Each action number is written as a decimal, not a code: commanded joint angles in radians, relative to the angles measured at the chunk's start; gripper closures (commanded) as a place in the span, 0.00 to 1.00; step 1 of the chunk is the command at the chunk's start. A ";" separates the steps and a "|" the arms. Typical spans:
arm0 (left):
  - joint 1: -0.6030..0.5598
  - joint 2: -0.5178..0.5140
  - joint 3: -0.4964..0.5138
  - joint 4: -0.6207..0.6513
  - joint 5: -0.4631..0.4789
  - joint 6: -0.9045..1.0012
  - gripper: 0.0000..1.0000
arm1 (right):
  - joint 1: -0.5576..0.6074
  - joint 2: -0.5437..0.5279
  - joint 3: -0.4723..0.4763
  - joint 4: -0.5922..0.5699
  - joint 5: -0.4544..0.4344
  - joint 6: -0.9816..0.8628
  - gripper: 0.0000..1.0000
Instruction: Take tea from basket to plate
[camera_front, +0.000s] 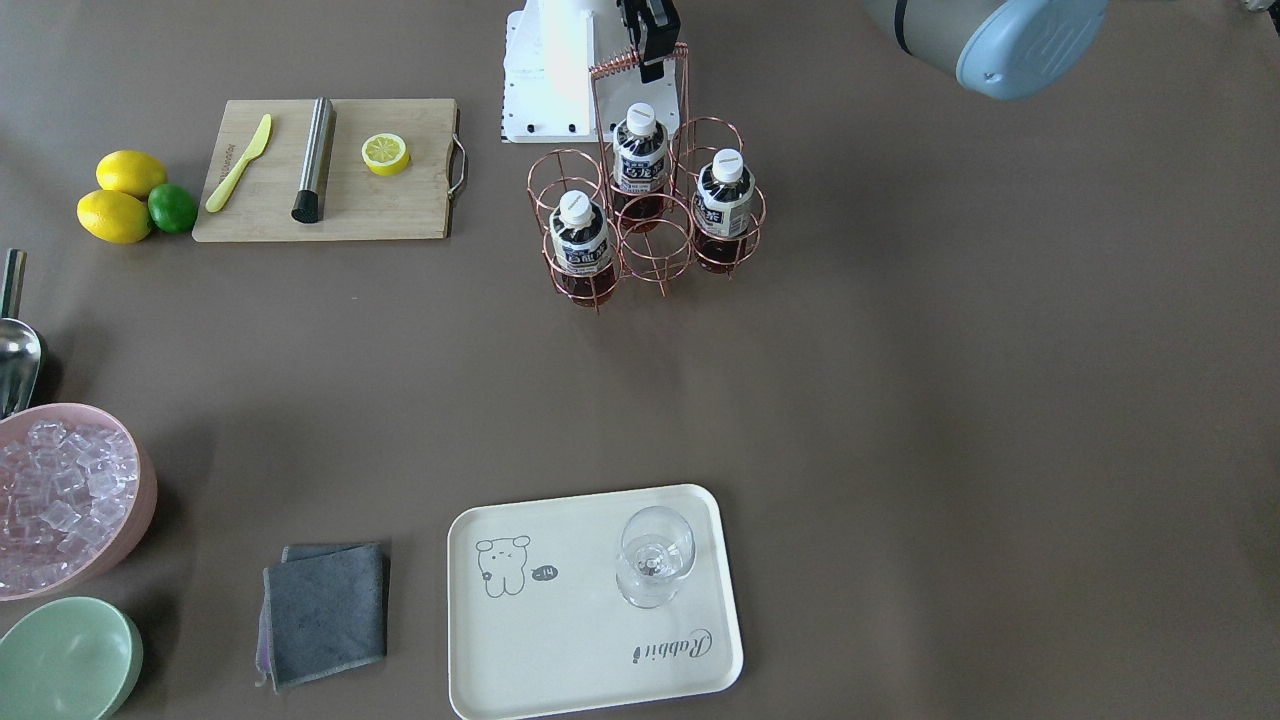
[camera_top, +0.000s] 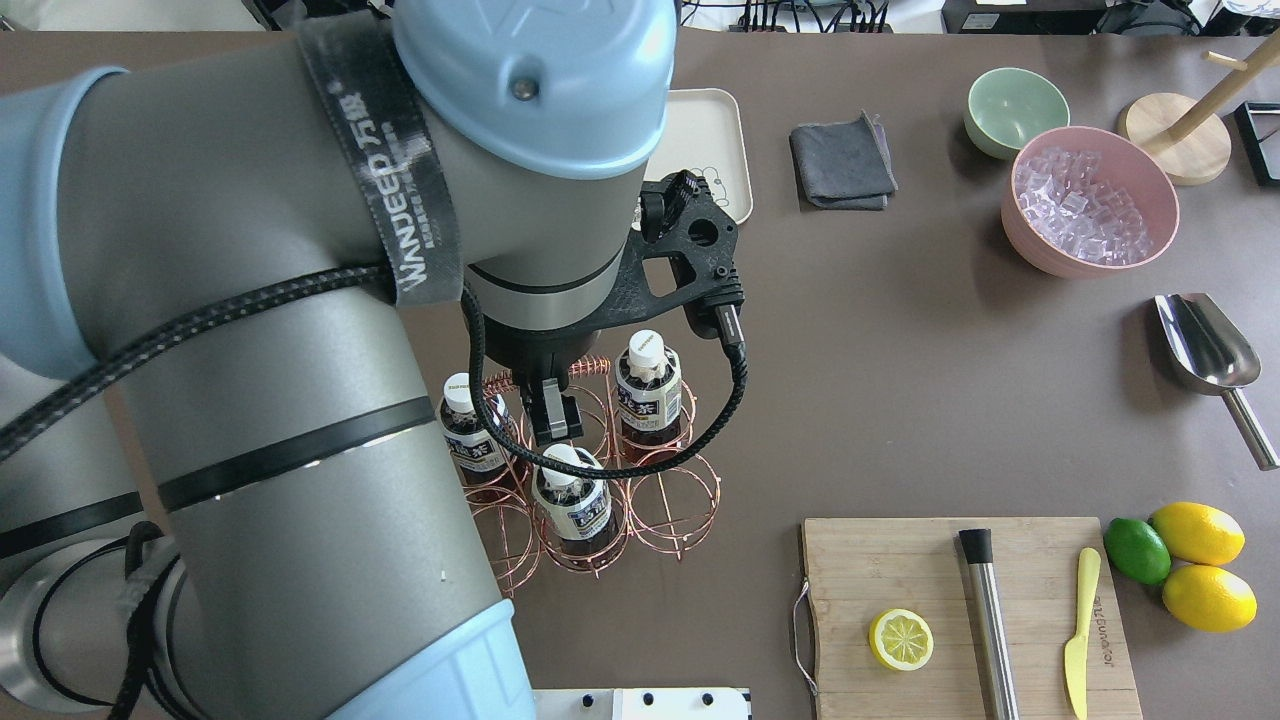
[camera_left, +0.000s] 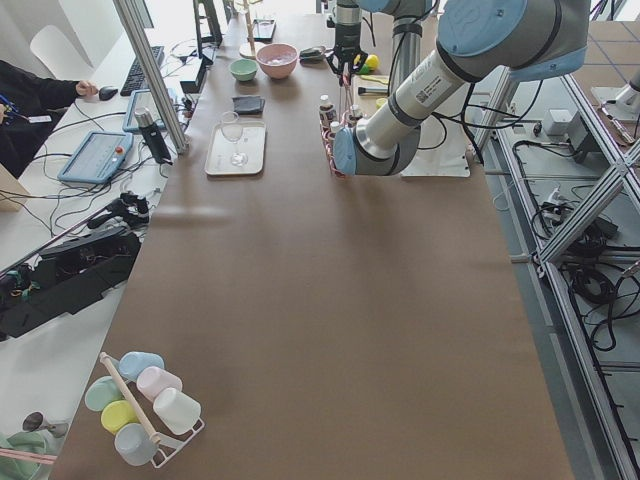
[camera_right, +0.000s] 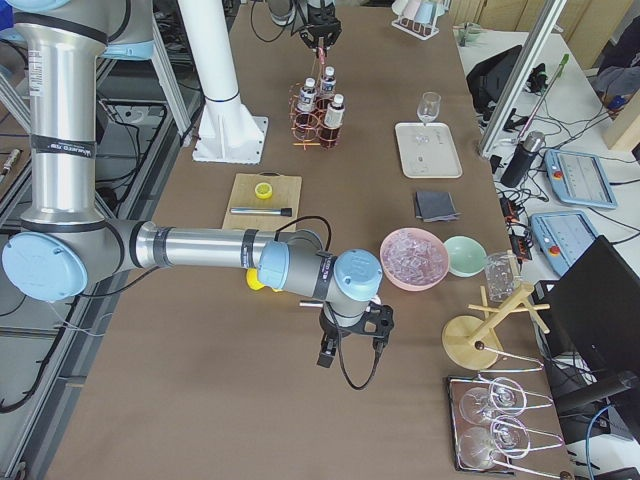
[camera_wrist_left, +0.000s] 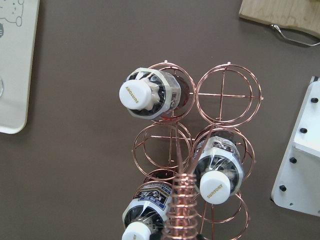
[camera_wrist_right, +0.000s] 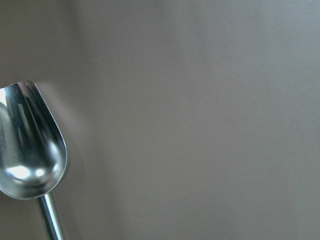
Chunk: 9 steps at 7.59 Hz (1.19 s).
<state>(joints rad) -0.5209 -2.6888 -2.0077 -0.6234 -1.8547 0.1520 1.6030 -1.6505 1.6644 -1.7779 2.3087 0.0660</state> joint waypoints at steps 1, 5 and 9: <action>0.002 0.030 0.001 -0.041 0.002 0.003 1.00 | 0.000 0.000 0.000 0.000 0.000 0.000 0.00; 0.002 0.043 0.016 -0.061 0.002 0.006 1.00 | 0.000 0.000 0.000 0.000 0.000 0.000 0.00; 0.001 0.043 0.044 -0.087 0.003 0.011 1.00 | 0.000 0.001 -0.012 0.003 0.005 0.000 0.00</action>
<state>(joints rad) -0.5198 -2.6459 -1.9667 -0.7080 -1.8530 0.1605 1.6030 -1.6505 1.6548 -1.7778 2.3113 0.0660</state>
